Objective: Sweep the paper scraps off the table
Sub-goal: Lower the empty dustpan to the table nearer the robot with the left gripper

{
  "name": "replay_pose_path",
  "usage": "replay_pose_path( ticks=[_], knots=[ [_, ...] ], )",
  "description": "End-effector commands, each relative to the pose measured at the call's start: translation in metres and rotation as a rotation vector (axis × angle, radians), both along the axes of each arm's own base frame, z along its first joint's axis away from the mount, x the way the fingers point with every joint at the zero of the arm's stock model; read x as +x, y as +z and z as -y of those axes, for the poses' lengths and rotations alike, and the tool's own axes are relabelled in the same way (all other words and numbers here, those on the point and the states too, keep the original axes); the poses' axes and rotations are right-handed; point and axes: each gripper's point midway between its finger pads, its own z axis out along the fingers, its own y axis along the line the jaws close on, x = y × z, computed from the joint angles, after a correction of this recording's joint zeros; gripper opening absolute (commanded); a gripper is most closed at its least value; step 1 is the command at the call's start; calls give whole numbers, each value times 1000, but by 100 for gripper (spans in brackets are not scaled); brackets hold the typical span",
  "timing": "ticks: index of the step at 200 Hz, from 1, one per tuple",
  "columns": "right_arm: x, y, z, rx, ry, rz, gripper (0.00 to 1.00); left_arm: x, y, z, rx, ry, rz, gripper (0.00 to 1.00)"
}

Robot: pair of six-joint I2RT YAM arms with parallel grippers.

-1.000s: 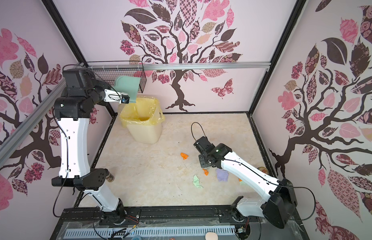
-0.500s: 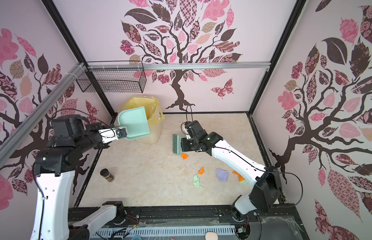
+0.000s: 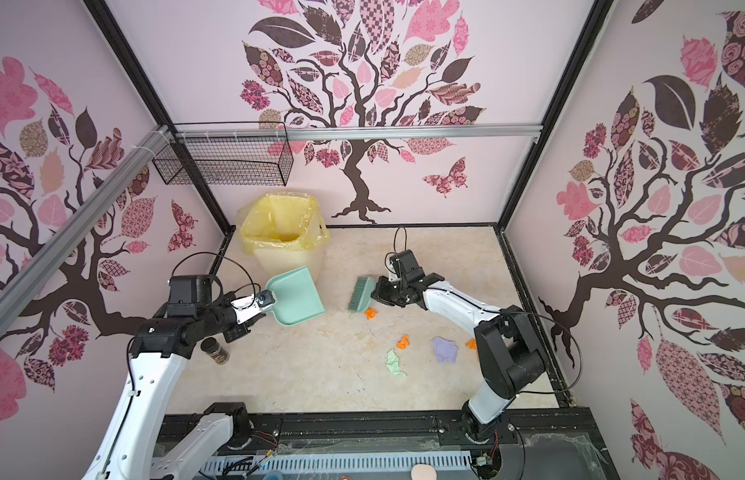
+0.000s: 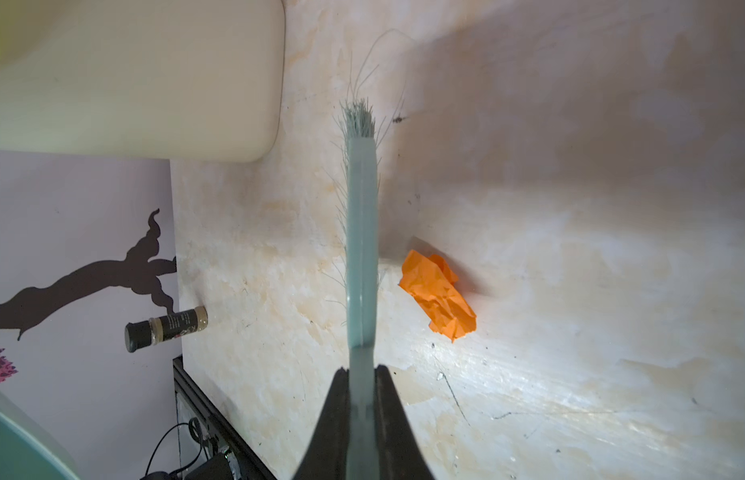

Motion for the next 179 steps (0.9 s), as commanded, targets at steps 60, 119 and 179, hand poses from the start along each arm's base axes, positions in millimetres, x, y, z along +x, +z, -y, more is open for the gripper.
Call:
replay_pose_path(
  ticks=[60, 119, 179],
  knots=[
    [-75, -5, 56, -146, 16, -39, 0, 17, -18, 14, -95, -11, -50, 0],
    [-108, 72, 46, -108, 348, 145, 0, 19, -20, 14, -97, -8, -56, 0],
    [-147, 60, 31, -142, 767, 38, 0, 17, -27, 12, -82, -9, -54, 0]
  ],
)
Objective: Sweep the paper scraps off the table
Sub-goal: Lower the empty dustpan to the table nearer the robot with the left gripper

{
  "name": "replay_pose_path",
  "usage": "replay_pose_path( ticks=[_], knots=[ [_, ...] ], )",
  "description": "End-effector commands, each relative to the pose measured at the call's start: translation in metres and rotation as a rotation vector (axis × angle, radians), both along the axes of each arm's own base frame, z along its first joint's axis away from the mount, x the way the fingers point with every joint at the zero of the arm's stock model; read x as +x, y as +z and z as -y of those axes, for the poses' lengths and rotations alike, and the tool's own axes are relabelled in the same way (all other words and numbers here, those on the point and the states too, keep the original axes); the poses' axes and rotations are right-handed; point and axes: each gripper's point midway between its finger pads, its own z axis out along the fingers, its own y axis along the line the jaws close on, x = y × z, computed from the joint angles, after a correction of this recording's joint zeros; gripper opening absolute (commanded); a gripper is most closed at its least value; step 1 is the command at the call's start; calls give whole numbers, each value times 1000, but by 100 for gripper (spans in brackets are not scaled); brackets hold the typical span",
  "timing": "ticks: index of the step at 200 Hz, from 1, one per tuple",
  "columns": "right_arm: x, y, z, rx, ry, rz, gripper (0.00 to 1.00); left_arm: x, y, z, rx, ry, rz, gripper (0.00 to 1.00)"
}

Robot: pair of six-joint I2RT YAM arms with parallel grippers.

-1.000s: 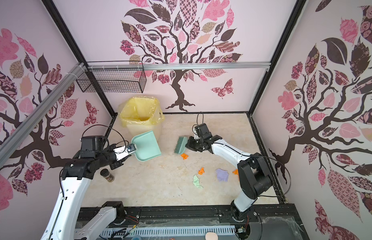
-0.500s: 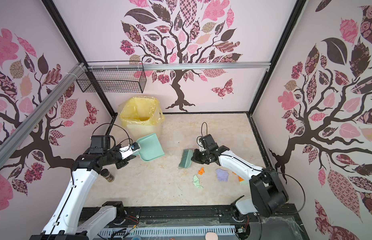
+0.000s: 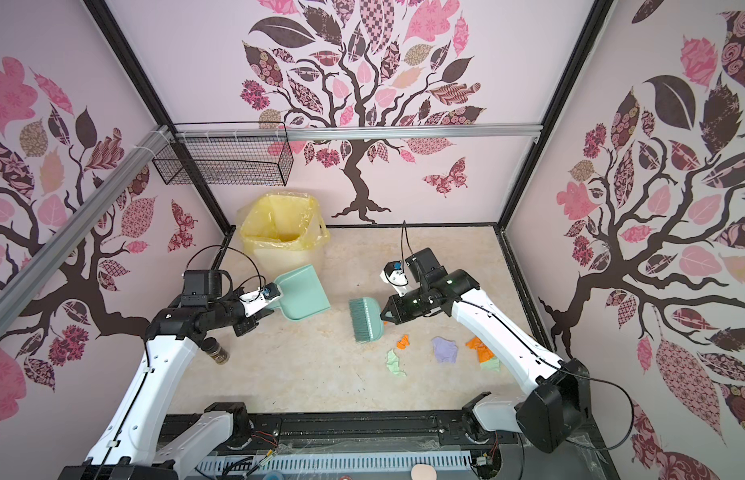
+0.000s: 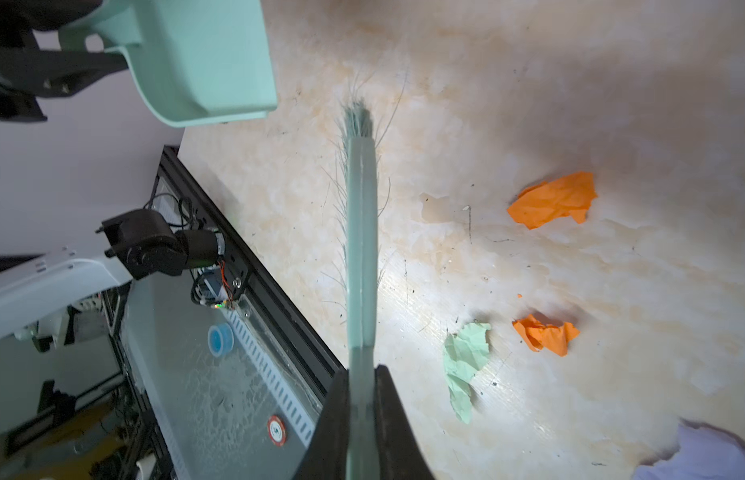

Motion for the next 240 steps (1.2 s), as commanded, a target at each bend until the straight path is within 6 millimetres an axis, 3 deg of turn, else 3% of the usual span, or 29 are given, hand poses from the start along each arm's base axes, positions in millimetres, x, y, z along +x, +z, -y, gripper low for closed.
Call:
replay_pose_path(
  ticks=[1, 58, 106, 144, 190, 218, 240],
  knots=[
    [-34, -26, 3, -76, 193, -108, 0, -4, -11, 3, -12, -10, -12, 0],
    [-56, -76, -1, -178, 393, -194, 0, -5, -17, 4, -4, -27, -16, 0],
    [-53, -105, 35, -353, 408, -75, 0, -4, -20, 5, -17, -24, -19, 0],
    [-21, -101, 57, -509, 366, 76, 0, -3, -24, 6, -21, -24, -34, 0],
    [23, -82, 77, -695, 321, 232, 0, -2, -25, 5, -23, -21, -39, 0],
    [28, -65, 74, -690, 337, 255, 0, -2, -27, 6, -24, -21, -45, 0],
    [19, -40, 63, -602, 350, 262, 0, -1, -27, 6, -20, -24, -42, 0]
  ],
)
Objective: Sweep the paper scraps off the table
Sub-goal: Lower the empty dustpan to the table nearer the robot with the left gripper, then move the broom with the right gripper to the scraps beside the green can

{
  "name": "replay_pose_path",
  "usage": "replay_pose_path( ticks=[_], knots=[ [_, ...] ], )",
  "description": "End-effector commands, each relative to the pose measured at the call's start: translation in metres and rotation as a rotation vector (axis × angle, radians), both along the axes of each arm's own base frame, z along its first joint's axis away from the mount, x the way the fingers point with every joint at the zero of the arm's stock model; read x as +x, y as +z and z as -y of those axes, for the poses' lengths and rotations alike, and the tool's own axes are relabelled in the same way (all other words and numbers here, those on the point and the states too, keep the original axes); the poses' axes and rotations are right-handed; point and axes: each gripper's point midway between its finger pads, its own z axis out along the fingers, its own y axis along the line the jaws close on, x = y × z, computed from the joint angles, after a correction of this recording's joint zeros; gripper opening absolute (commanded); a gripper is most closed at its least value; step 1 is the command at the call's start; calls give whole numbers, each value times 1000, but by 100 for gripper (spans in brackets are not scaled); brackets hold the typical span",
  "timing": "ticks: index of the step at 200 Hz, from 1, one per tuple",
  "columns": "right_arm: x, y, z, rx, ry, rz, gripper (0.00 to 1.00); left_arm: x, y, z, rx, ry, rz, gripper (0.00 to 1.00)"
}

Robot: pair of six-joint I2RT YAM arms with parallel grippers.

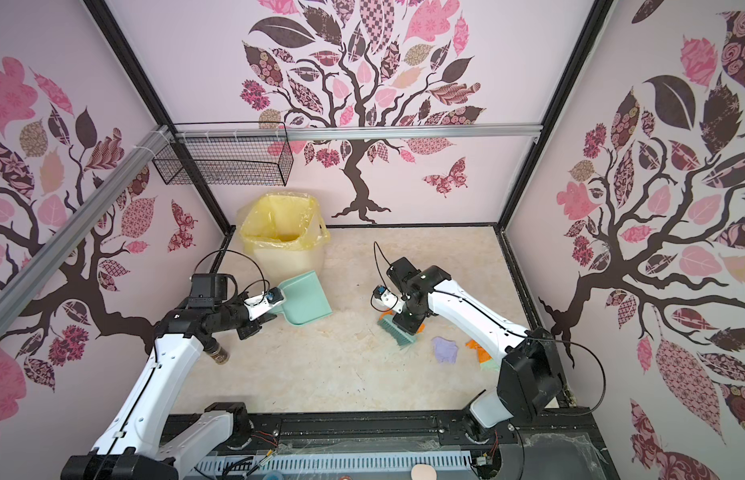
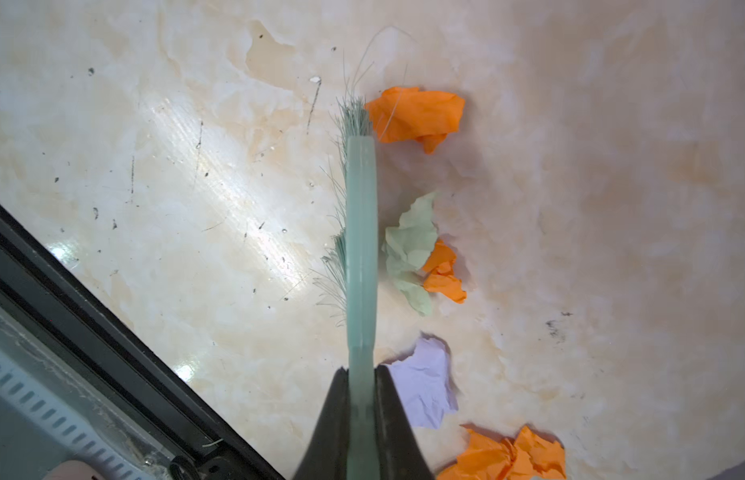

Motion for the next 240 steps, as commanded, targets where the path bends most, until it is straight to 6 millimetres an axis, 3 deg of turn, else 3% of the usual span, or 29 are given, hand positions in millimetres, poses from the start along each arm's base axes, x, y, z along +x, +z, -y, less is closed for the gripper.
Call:
replay_pose_path(
  ticks=[1, 23, 36, 69, 82, 95, 124, 162, 182, 210, 240],
  knots=[
    [-7, 23, 1, 14, 27, -6, 0, -1, -5, 4, -18, -13, -4, 0],
    [-37, 55, -12, 145, 71, -60, 0, 1, -5, 4, -18, -14, -3, 0],
    [-56, 63, -10, 180, 81, -104, 0, 2, -5, 5, -23, -15, -5, 0],
    [-73, 37, 36, -15, 32, -112, 0, 6, -4, 9, -49, -18, -9, 0],
    [-61, 31, 56, -109, -42, -26, 0, 6, -4, 10, -59, -21, -15, 0],
    [-41, 42, 65, -127, -144, 92, 0, 5, -5, 11, -61, -25, -18, 0],
    [6, 101, 78, -15, -508, 291, 0, 4, -7, 11, -57, -38, -13, 0],
    [14, 154, 99, 108, -853, 440, 0, 4, -6, 14, -69, -49, -5, 0],
    [0, 145, 141, -20, -1134, 454, 0, 4, -7, 16, -80, -57, -9, 0],
    [-12, 118, 163, -182, -1227, 467, 0, 3, -9, 18, -95, -66, -17, 0],
    [-14, 105, 182, -292, -1300, 544, 0, 1, -10, 20, -101, -80, -25, 0]
  ],
)
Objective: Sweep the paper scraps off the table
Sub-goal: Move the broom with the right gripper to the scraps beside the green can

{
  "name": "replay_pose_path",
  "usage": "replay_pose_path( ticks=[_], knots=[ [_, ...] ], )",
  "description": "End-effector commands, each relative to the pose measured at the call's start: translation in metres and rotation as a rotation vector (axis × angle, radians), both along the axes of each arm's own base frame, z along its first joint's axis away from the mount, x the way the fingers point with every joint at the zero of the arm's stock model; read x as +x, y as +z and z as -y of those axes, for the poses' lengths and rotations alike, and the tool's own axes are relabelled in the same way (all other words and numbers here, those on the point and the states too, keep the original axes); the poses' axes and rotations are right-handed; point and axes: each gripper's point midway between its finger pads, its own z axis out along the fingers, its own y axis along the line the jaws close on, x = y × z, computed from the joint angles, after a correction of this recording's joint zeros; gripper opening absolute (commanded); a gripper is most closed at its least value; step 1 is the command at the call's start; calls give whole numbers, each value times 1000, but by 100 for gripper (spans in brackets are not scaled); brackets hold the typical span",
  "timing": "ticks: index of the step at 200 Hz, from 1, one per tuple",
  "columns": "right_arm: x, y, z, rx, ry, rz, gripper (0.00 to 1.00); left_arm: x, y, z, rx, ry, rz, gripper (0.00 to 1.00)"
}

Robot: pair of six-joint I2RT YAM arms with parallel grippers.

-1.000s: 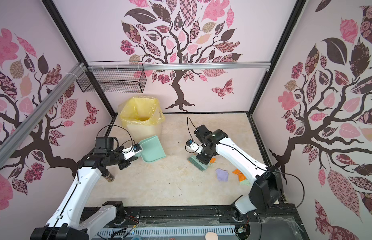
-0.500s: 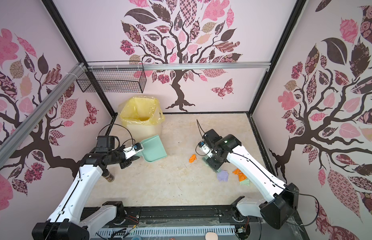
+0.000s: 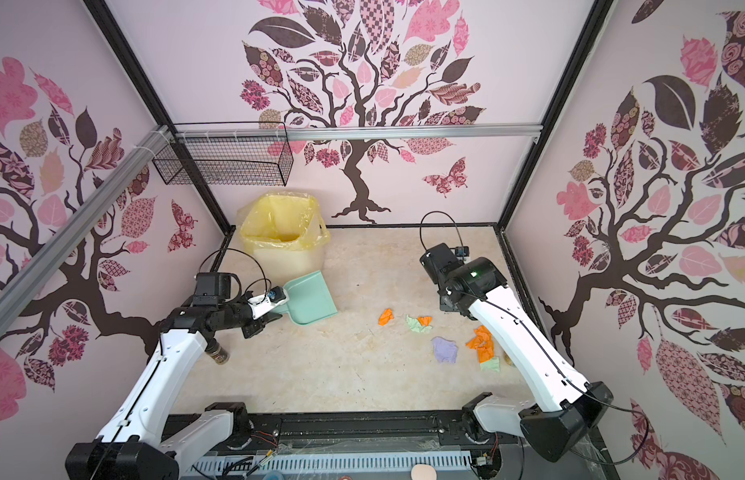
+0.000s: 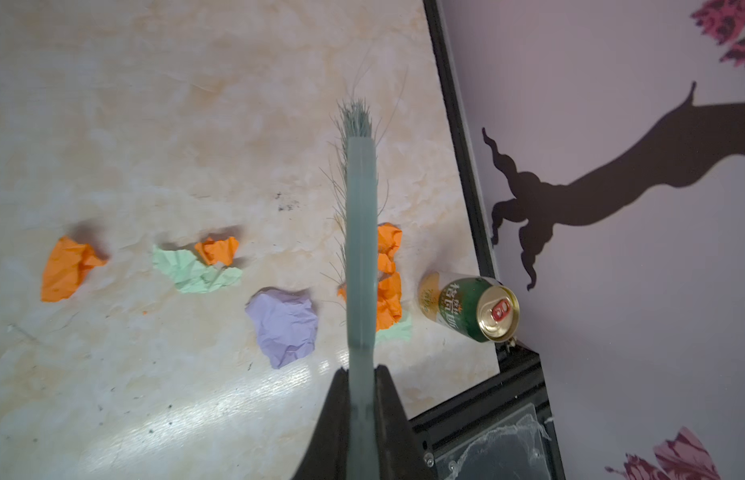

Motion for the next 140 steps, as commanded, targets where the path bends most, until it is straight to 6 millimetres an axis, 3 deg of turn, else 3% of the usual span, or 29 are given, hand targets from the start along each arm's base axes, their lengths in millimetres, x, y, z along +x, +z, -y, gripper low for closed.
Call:
replay_pose_path(
  ticks=[1, 39, 77, 140],
  knots=[
    [-5, -2, 28, -136, -158, 40, 0, -3, -4, 7, -29, -35, -4, 0],
    [-6, -35, 48, -263, -241, -48, 0, -6, -3, 11, -55, -48, -16, 0],
    [-8, -48, 56, -298, -286, -71, 0, -5, -8, 13, -65, -55, -39, 0],
    [-17, -104, 46, -269, -286, -255, 0, -7, -13, 12, -53, -57, -48, 0]
  ],
)
